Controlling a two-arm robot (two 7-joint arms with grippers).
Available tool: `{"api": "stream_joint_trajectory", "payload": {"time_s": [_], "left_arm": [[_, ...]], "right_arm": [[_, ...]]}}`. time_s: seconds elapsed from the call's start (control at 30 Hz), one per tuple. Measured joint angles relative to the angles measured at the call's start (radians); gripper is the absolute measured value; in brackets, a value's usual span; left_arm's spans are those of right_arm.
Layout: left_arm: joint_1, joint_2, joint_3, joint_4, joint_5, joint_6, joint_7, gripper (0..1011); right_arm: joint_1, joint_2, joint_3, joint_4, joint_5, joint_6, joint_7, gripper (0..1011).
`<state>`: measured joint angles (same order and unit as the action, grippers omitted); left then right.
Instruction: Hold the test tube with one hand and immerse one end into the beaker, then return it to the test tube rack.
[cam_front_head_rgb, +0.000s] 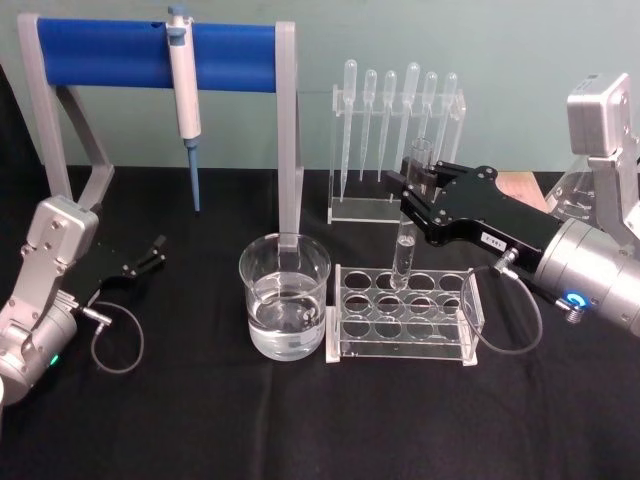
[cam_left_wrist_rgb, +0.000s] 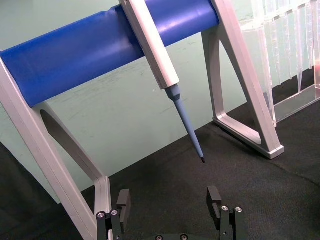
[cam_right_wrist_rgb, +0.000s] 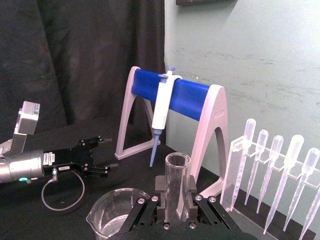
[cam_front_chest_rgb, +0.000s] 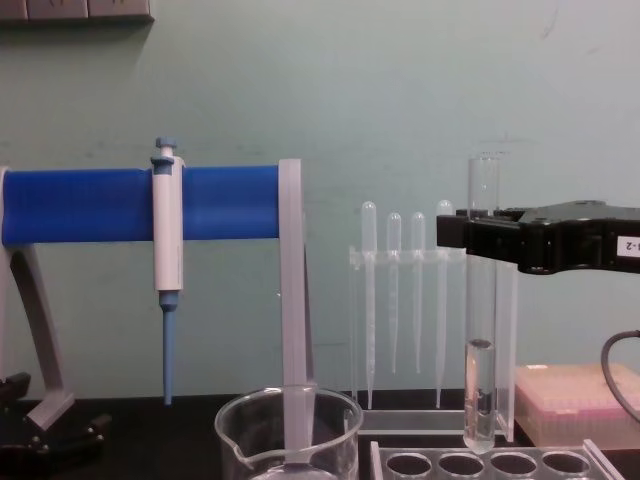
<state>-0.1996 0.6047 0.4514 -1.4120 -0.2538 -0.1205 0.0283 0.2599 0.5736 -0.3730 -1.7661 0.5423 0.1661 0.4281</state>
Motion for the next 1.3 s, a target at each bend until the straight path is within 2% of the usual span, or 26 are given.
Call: {"api": "stream_joint_trajectory", "payload": {"time_s": [1.3], "left_arm": [[0.000,0.000,0.000,0.000,0.000,0.000,0.000,1000]], "right_arm": [[0.000,0.000,0.000,0.000,0.000,0.000,0.000,225]]}}
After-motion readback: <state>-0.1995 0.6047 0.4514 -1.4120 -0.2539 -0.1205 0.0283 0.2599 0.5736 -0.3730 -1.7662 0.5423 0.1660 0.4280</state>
